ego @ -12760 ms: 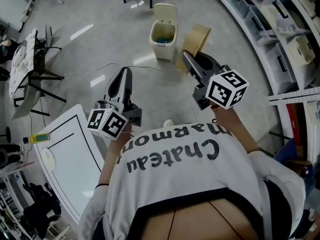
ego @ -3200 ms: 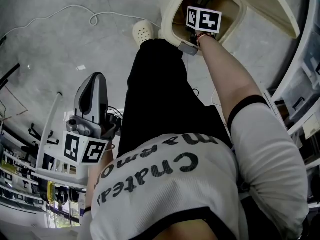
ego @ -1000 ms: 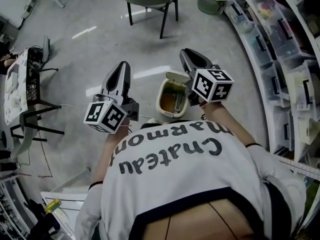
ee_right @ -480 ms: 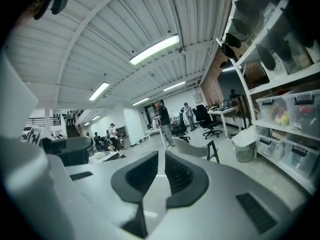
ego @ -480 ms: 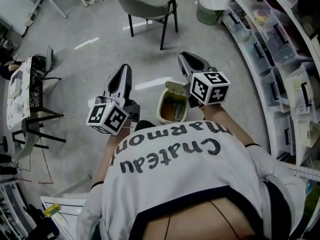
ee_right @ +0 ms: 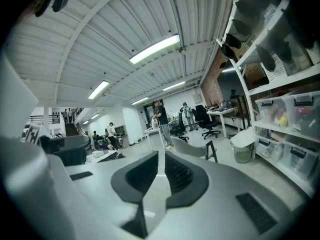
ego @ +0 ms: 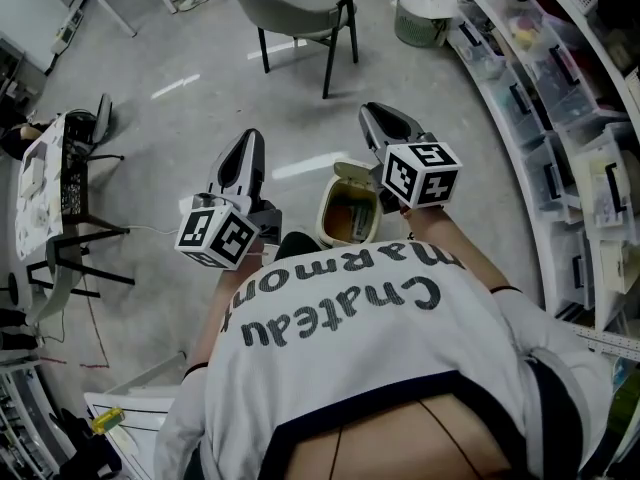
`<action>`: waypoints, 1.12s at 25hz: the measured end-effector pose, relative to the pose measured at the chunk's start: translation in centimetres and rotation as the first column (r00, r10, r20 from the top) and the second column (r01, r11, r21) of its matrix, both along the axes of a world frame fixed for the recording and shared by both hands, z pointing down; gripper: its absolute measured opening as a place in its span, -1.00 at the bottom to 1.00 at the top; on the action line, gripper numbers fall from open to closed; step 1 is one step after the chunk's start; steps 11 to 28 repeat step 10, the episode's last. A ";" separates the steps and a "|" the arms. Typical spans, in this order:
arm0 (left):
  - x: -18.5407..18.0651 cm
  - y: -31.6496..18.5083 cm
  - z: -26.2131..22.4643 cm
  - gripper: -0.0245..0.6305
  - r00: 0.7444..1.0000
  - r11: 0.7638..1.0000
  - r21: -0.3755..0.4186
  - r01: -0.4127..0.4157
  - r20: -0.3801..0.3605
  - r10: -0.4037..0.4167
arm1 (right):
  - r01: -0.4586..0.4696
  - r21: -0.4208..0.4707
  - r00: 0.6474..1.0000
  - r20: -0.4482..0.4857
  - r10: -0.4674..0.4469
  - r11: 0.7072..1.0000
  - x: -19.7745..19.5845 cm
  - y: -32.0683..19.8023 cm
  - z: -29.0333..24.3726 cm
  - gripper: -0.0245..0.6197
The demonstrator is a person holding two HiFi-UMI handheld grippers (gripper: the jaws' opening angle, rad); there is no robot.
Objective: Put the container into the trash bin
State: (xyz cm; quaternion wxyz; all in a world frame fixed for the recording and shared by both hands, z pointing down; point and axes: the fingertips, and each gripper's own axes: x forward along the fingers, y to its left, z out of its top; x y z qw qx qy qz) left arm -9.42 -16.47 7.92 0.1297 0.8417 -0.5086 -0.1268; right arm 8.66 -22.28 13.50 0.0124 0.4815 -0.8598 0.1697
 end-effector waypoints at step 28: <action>-0.6 0.4 1.0 -0.85 1.000 1.000 -0.009 0.003 0.008 -0.002 | -0.014 -0.021 1.000 0.013 0.014 1.000 -0.1 0.5 1.1 -0.74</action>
